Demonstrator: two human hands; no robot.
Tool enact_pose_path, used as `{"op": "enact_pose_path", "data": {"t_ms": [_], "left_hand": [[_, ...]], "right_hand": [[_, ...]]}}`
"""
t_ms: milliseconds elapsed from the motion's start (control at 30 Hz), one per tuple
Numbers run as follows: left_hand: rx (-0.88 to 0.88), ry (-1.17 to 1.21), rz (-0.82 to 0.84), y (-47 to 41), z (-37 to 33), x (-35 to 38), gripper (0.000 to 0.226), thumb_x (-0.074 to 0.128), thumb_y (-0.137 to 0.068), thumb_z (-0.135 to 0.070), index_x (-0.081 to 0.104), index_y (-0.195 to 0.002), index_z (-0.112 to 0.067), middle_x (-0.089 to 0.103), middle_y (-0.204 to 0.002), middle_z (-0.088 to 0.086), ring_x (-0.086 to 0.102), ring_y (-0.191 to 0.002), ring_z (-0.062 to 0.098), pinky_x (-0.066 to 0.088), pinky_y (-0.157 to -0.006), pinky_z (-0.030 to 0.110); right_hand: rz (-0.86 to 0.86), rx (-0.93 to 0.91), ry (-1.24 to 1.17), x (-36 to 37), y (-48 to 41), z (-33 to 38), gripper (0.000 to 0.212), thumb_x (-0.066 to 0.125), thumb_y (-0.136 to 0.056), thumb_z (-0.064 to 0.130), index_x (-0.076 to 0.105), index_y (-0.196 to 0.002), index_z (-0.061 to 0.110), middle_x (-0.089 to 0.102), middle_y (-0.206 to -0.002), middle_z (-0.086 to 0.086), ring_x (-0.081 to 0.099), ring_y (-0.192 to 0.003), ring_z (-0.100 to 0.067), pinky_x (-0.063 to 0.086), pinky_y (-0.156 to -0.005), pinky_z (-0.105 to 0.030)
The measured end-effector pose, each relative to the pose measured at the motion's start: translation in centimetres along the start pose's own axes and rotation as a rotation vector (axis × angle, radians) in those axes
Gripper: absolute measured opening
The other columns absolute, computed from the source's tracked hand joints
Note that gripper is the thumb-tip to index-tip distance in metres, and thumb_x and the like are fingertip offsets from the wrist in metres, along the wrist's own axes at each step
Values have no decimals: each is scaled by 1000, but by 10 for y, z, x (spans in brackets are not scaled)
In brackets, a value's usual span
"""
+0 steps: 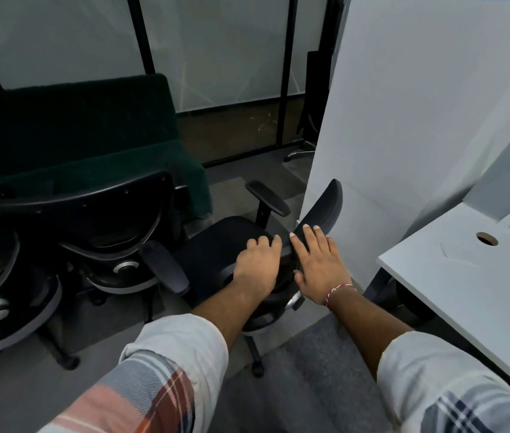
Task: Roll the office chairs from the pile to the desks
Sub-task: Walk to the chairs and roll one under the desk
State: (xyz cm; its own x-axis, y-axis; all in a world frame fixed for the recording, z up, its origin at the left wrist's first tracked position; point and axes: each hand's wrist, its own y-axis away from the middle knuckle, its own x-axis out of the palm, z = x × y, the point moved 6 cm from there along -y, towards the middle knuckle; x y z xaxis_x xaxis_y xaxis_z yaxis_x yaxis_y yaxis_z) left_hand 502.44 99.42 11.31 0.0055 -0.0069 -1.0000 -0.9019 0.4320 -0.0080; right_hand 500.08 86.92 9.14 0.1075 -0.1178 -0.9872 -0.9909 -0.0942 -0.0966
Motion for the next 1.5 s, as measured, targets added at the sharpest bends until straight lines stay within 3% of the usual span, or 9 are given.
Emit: {"op": "enact_pose_path", "data": {"t_ms": [100,233,367,500,667,800,1200,1500], "left_hand": [[15,-30,109,-11,1,-3,47,66,-93,-16,48,-136,-15,48,-130,13,50,-117,31,52,-86,38],[46,-39,242,-20,1,-12,36,65,-91,-14,55,-126,-15,56,-124,11,57,-113,31,50,-88,38],[69,-72,330,-23,-1,-19,27,62,-90,-11,62,-117,-15,65,-114,6,63,-100,26,47,-75,33],[63,-88,419,-21,-6,-18,27,62,-88,-9,63,-115,-13,64,-106,5,58,-88,23,50,-73,34],[59,-78,438,-11,-17,-11,28,65,-88,-18,60,-115,-12,56,-96,3,57,-85,22,47,-69,34],[27,31,429,4,-28,14,53,72,-85,-34,50,-128,-12,56,-122,9,60,-108,28,50,-82,38],[183,197,227,85,-46,27,39,65,-87,-46,50,-108,-17,60,-100,3,62,-91,26,53,-76,39],[254,131,362,144,-57,27,43,69,-82,-57,47,-100,-25,59,-103,0,61,-99,24,51,-81,36]], "right_hand": [[31,-39,77,-2,-20,-9,84,56,-89,43,11,-158,22,6,-164,-15,3,-151,-36,9,-122,-52],[116,-52,153,1,-42,-28,77,60,-86,43,27,-152,22,21,-159,-16,12,-148,-38,10,-120,-54],[180,-62,125,7,-55,-49,61,64,-82,39,45,-139,25,46,-141,-8,27,-141,-35,14,-117,-54],[122,-169,172,15,-56,-52,49,65,-76,39,56,-123,25,59,-117,0,49,-117,-27,25,-114,-47],[72,-273,163,11,-40,-52,39,67,-78,43,59,-111,25,62,-108,3,53,-103,-22,33,-105,-38],[89,-275,167,5,-16,-45,38,67,-80,45,57,-111,24,61,-109,3,51,-101,-21,37,-98,-37],[111,-77,145,-8,90,-17,40,70,-77,46,56,-106,23,60,-106,2,51,-99,-23,37,-94,-39],[117,86,153,-14,174,19,41,70,-73,43,56,-104,20,59,-100,-1,51,-97,-27,38,-89,-42]]}}
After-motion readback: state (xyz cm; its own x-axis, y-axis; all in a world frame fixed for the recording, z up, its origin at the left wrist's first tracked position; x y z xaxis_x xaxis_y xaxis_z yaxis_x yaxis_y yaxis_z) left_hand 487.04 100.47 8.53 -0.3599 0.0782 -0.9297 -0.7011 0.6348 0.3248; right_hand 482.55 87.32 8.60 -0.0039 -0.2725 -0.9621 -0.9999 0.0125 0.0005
